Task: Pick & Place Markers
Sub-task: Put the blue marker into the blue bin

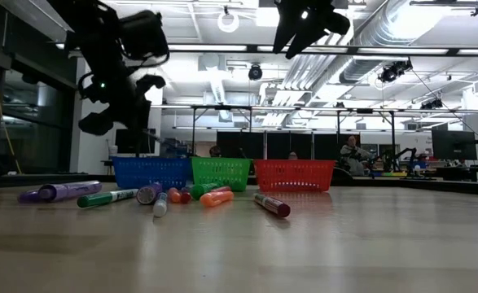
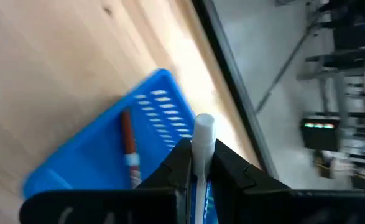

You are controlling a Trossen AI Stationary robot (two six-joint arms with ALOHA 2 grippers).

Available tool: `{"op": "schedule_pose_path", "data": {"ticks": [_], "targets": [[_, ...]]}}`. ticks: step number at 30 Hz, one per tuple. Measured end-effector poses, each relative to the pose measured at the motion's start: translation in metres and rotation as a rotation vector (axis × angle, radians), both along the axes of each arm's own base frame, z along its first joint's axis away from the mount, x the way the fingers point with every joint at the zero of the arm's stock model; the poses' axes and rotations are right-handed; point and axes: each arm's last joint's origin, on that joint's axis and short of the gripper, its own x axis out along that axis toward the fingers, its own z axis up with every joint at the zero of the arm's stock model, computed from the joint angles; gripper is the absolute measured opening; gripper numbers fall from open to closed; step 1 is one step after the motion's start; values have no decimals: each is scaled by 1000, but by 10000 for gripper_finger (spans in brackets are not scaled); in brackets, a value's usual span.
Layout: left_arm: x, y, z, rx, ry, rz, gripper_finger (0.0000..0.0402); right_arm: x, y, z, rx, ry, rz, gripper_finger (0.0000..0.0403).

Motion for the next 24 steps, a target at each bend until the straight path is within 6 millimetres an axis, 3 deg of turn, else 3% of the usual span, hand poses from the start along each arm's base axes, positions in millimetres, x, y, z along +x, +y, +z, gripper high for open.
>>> {"op": "schedule_pose_path", "data": {"ticks": [20, 24], "targets": [[11, 3, -17, 1, 44, 7, 28, 0, 0, 0, -8, 18, 16, 161], [11, 3, -17, 3, 45, 7, 77, -1, 0, -1, -8, 20, 16, 162]]}}
